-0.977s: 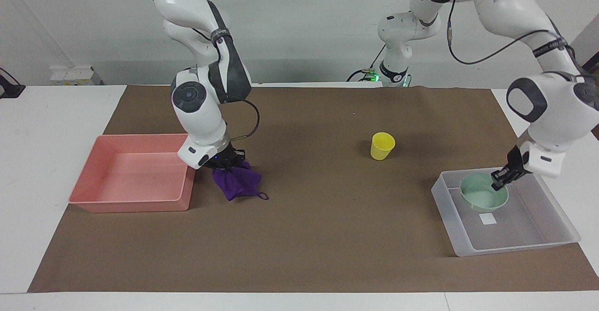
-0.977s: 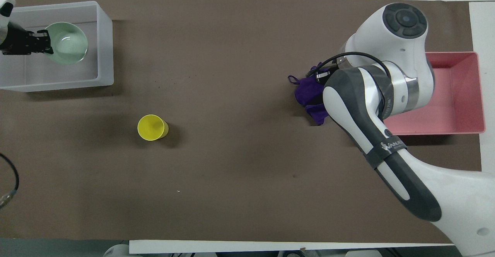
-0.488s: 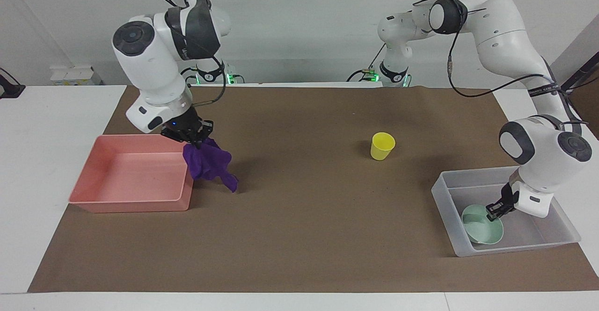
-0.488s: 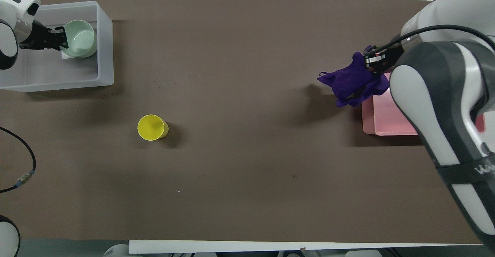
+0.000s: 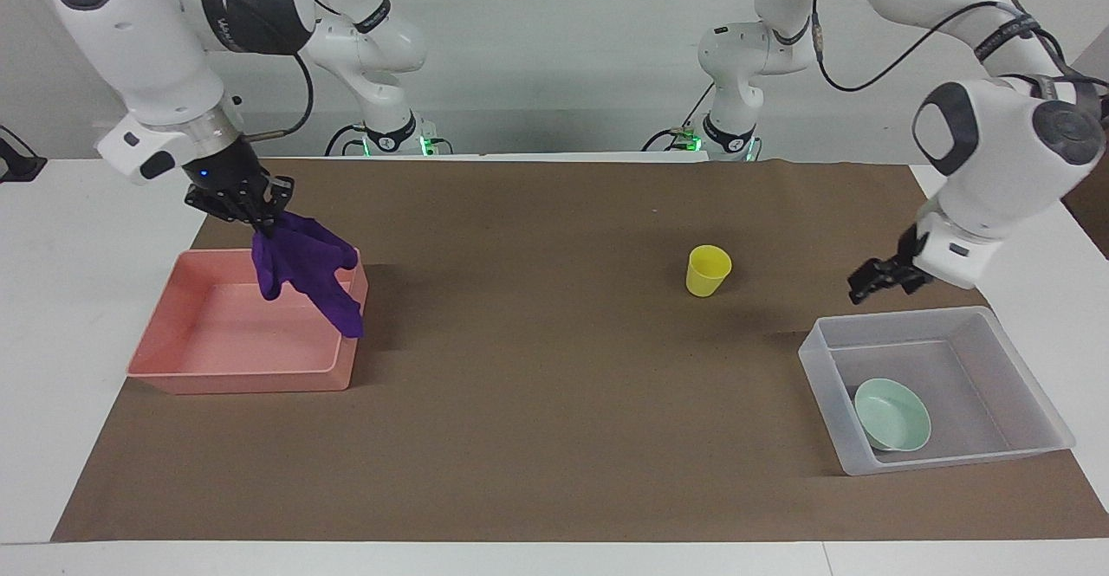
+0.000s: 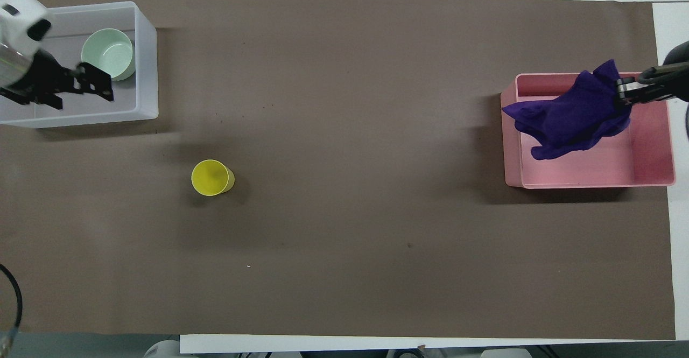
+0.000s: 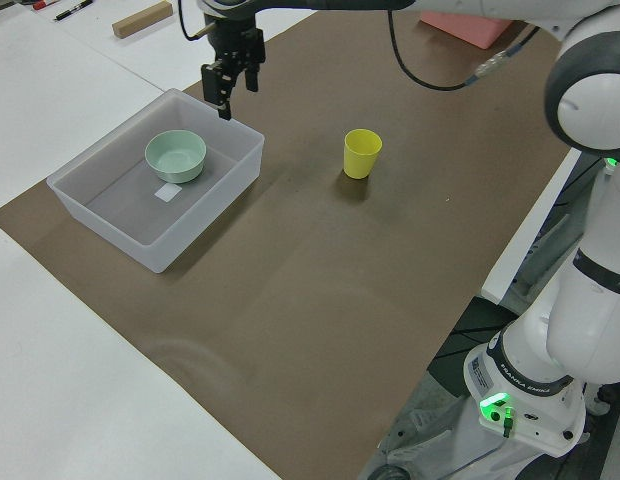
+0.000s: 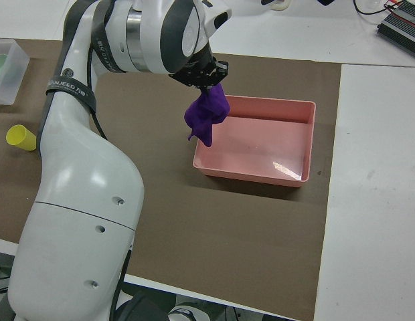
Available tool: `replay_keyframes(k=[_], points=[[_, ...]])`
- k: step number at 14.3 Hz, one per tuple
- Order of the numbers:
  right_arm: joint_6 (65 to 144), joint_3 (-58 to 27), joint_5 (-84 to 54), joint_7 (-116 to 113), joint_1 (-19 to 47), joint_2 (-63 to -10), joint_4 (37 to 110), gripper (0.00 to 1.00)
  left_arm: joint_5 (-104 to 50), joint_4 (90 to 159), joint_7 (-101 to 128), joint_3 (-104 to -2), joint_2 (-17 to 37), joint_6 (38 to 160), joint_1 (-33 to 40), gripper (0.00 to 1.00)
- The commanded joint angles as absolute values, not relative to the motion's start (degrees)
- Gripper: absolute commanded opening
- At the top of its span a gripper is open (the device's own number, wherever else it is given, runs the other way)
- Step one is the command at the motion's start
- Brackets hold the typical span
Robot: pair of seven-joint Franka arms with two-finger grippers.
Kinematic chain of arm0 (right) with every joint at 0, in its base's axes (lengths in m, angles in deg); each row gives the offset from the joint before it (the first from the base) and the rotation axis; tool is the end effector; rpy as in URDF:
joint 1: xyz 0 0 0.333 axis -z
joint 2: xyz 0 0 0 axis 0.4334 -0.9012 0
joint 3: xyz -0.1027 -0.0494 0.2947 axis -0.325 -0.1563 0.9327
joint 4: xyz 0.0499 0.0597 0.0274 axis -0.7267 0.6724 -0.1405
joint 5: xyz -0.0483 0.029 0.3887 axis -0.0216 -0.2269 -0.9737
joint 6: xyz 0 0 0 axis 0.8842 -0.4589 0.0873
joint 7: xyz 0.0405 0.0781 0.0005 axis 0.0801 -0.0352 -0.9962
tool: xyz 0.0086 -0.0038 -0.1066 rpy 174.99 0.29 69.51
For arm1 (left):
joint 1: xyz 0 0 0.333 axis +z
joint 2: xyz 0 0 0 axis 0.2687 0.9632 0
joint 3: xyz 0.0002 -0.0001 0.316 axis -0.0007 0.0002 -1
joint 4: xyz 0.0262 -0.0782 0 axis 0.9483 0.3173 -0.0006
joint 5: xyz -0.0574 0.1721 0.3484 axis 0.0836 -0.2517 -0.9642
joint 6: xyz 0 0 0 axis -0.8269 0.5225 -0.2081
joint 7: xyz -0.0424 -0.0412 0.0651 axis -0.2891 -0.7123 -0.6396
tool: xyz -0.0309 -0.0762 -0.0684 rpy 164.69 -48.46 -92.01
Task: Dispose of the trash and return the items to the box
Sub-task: 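Reach the left gripper to the yellow cup and grasp it, then lift the yellow cup into the green bowl with the left gripper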
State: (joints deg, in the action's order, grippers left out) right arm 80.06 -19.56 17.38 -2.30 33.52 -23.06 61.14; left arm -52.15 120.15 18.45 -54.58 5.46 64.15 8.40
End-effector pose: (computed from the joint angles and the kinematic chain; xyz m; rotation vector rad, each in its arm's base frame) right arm 0.5659 -0.0480 0.5999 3.1101 0.1322 -0.0195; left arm 0.5701 -0.0845 0.4679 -3.1140 -0.0489 0.1767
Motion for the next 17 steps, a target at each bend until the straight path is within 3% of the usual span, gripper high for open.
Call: replay_keyframes(k=[1, 4, 8, 9, 11, 12, 13, 14, 15, 17], points=[[79.7, -19.2, 18.6, -6.0, 37.0, -22.4, 62.4, 0.00, -52.8, 147.5, 8.6, -55.2, -7.0, 82.3, 2.3, 1.00], [87.4, -19.2, 18.5, -6.7, 37.5, -19.5, 72.8, 0.00, -52.6, 153.8, 4.0, -55.0, -8.2, 88.6, -1.7, 1.00], [99.0, -19.2, 18.5, -7.3, 37.5, -22.3, 82.0, 0.00, -52.6, 156.5, 0.2, -55.1, -7.9, 91.6, -4.7, 0.99], [101.7, -19.2, 18.5, -7.3, 37.9, -23.4, 83.8, 0.01, -52.6, 156.6, 0.0, -55.0, -7.9, 91.6, -4.8, 0.92], [105.5, -19.2, 18.5, -7.3, 38.7, -25.3, 86.1, 0.08, -52.6, 156.6, -0.5, -55.1, -8.0, 91.6, -5.9, 0.01], [107.0, -19.2, 18.5, -7.2, 38.7, -25.4, 86.8, 0.15, -52.6, 156.5, -0.1, -55.1, -8.0, 91.6, -5.6, 0.00], [106.4, -19.2, 18.5, -7.2, 38.6, -25.4, 86.7, 0.42, -52.6, 156.5, 0.2, -55.1, -7.9, 92.1, -5.2, 0.00], [106.4, -19.2, 18.5, -7.3, 38.6, -25.4, 86.4, 0.76, -52.6, 156.4, 0.2, -55.2, -7.8, 93.0, -5.2, 0.00], [106.3, -19.2, 18.5, -7.0, 38.3, -25.4, 86.2, 0.99, -52.4, 156.0, 0.1, -55.2, -7.5, 94.3, -5.2, 0.00], [104.4, -19.0, 18.5, -7.1, 37.8, -24.6, 84.1, 1.00, -50.8, 150.2, 0.3, -55.7, -4.9, 93.6, -4.9, 0.00]])
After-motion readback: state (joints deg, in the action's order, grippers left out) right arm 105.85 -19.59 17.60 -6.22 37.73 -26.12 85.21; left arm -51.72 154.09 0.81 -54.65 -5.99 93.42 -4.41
